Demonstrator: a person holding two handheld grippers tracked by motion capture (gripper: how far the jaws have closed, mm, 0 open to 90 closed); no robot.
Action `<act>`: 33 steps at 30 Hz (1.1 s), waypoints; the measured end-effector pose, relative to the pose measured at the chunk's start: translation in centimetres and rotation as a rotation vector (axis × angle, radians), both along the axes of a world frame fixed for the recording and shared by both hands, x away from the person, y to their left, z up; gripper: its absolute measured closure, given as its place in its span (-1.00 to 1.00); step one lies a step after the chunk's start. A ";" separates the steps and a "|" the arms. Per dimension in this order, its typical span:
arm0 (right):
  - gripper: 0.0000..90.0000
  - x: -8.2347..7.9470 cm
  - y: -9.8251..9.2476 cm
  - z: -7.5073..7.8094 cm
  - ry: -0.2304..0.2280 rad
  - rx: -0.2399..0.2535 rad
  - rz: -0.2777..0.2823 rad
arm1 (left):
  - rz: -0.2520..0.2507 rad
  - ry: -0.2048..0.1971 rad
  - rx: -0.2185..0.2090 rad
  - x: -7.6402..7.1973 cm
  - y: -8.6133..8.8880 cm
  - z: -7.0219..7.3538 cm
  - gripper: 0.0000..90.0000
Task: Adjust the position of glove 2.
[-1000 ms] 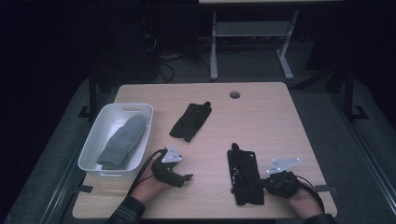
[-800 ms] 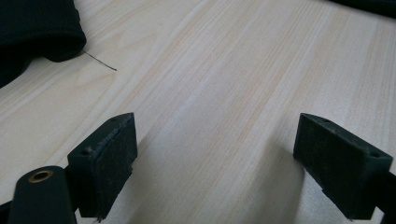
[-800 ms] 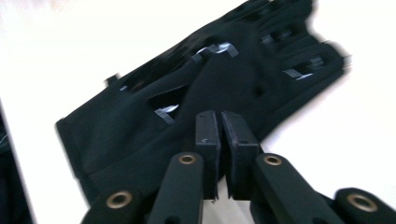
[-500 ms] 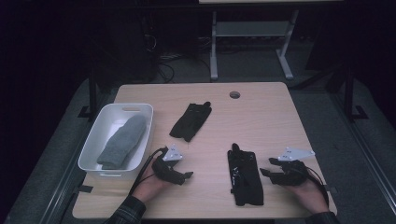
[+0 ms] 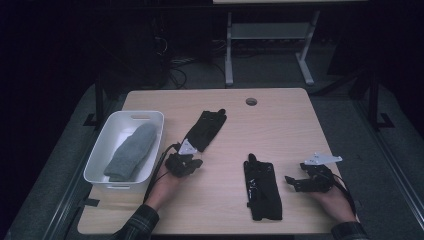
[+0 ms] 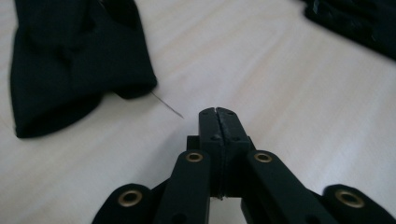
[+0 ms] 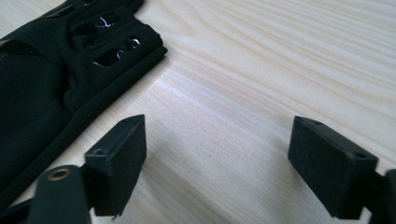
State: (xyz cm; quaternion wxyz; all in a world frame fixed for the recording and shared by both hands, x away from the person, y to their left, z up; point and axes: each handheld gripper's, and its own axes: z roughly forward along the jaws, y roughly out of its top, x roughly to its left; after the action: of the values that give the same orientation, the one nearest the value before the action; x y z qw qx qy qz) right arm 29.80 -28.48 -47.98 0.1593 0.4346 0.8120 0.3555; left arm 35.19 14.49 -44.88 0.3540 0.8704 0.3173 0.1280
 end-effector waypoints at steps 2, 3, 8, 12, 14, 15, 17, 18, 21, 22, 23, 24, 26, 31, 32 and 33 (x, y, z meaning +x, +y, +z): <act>-0.61 -0.1 0.1 -0.1 -0.009 -0.004 -0.001 | 0.009 -0.012 -0.001 0.9 -0.4 0.3 0.99; -0.63 -0.1 0.1 -0.1 -0.013 -0.008 0.001 | 0.015 -0.018 0.005 1.3 -0.6 0.5 0.99; -0.67 -0.1 0.1 -0.3 -0.022 -0.009 0.005 | 0.059 -0.039 -0.003 3.5 -1.4 0.8 0.99; -0.68 -0.1 0.2 -0.3 -0.021 -0.009 0.006 | 0.080 -0.042 -0.004 5.7 -1.9 0.9 0.99; -0.68 -0.1 0.2 -0.3 -0.021 -0.009 0.006 | 0.085 -0.047 0.003 6.7 -2.3 0.8 0.99; -0.68 -0.1 0.2 -0.3 -0.020 -0.009 0.006 | 0.087 -0.045 0.000 7.2 -2.4 0.8 0.99; -0.68 -0.1 0.2 -0.3 -0.021 -0.008 0.007 | 0.090 -0.039 -0.005 8.2 -2.7 0.6 0.99; -0.68 -0.1 0.2 -0.3 -0.021 -0.008 0.007 | 0.086 -0.040 0.004 8.6 -2.8 0.5 0.99; -0.68 -0.1 0.2 -0.3 -0.021 -0.008 0.006 | 0.078 -0.029 0.010 9.9 -3.4 0.1 0.98; -0.69 -0.1 0.2 -0.3 -0.021 -0.008 0.007 | 0.078 -0.029 0.010 9.9 -3.4 0.1 0.99; -0.69 -0.1 0.2 -0.3 -0.021 -0.008 0.007 | 0.077 -0.024 0.031 10.4 -3.7 -0.4 0.99; -0.69 -0.1 0.2 -0.3 -0.021 -0.008 0.007 | 0.074 -0.015 0.043 10.6 -3.9 -0.7 0.99; -0.68 -0.1 0.2 -0.3 -0.021 -0.008 0.008 | 0.070 0.006 0.062 10.7 -4.0 -1.3 0.99; -0.68 -0.1 0.2 -0.3 -0.021 -0.010 0.008 | 0.061 0.032 0.046 10.1 -3.9 -1.3 0.99; -0.68 -0.1 0.2 -0.3 -0.022 -0.010 0.009 | 0.057 0.038 0.042 9.9 -3.8 -1.3 0.99; -0.69 -0.1 0.2 -0.3 -0.022 -0.010 0.009 | 0.053 0.040 0.036 9.6 -3.8 -1.3 0.99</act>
State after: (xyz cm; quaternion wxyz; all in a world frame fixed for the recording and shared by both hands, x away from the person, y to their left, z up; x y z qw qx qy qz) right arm 29.67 -28.32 -48.26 0.1687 0.4263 0.8139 0.3569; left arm 44.81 10.71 -46.17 0.3283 0.8704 0.3447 0.1258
